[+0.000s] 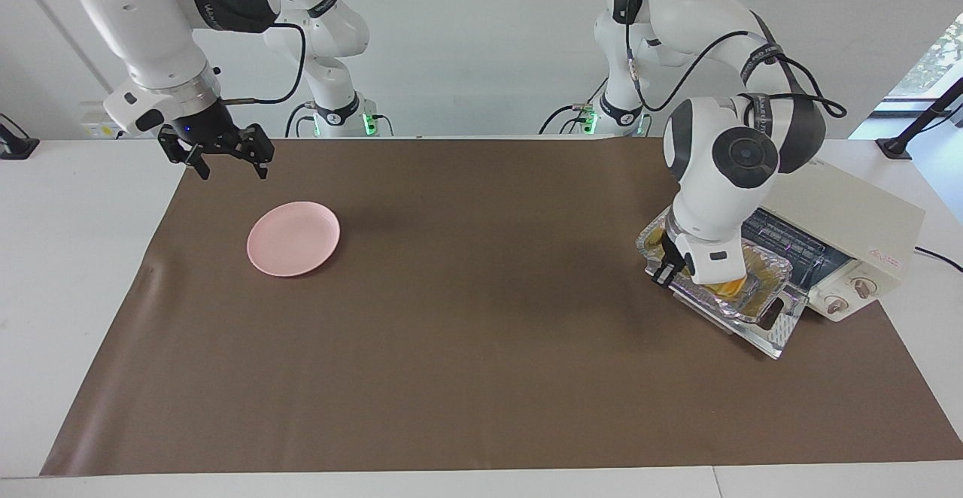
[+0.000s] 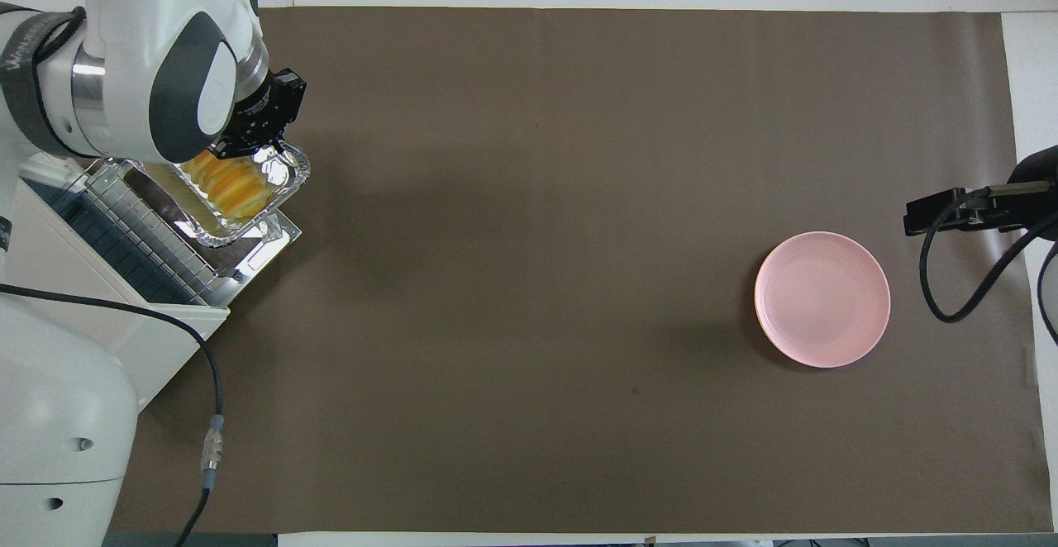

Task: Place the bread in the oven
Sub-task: 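Carry the foil tray with the left gripper into the open oven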

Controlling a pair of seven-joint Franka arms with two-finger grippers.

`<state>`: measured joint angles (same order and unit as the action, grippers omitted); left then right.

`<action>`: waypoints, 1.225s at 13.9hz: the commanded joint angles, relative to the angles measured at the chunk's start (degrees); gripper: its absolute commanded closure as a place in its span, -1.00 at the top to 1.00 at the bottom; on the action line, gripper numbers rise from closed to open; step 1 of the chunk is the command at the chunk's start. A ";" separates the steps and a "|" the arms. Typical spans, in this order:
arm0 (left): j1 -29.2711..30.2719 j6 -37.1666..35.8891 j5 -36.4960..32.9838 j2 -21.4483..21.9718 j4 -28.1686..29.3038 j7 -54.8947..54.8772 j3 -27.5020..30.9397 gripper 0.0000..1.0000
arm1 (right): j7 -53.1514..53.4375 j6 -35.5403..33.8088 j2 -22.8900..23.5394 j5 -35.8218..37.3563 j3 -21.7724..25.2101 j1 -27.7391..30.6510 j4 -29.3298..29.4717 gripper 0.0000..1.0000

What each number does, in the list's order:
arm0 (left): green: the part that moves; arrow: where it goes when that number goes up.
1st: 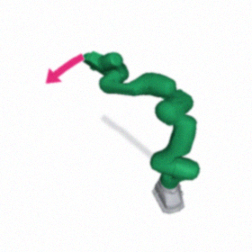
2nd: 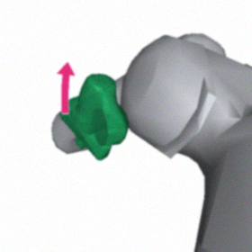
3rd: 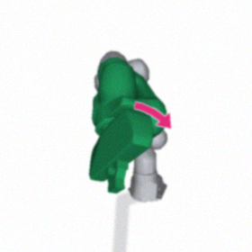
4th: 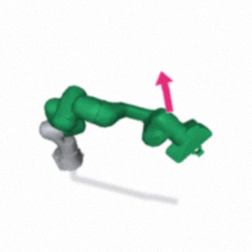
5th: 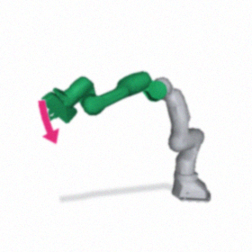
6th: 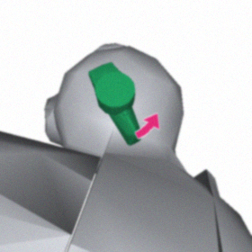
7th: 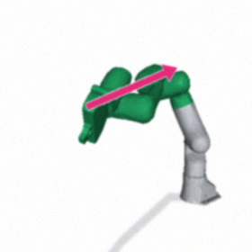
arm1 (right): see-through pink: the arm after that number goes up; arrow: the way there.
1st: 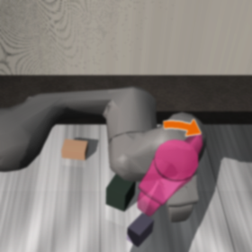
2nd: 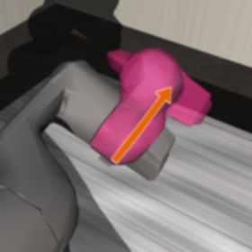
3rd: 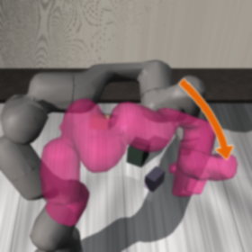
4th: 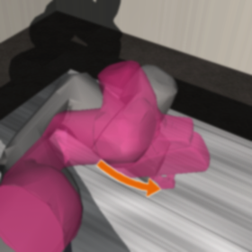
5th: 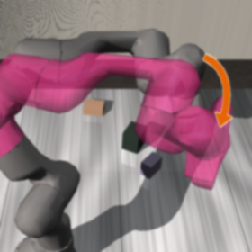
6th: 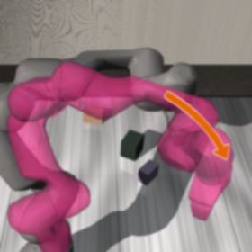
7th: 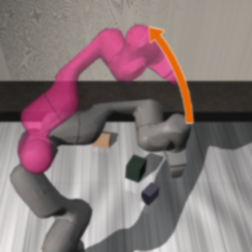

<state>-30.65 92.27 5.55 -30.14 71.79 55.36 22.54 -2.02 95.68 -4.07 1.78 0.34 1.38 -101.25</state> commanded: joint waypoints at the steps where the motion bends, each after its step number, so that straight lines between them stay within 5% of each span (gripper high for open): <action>1: 2.70 -0.95 2.18 1.92 3.07 1.24 -0.22 -1.00 | 0.35 -0.76 -0.94 0.51 -0.43 0.55 -0.62 1.00; 17: 4.90 5.55 4.03 7.20 16.62 -5.09 1.01 -1.00 | 0.35 -0.76 -0.94 0.51 -0.43 0.55 -0.62 1.00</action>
<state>-25.66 95.83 9.45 -25.48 84.52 51.19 23.16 -2.02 95.68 -4.08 1.78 0.34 1.38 -101.25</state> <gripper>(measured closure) 0.982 0.000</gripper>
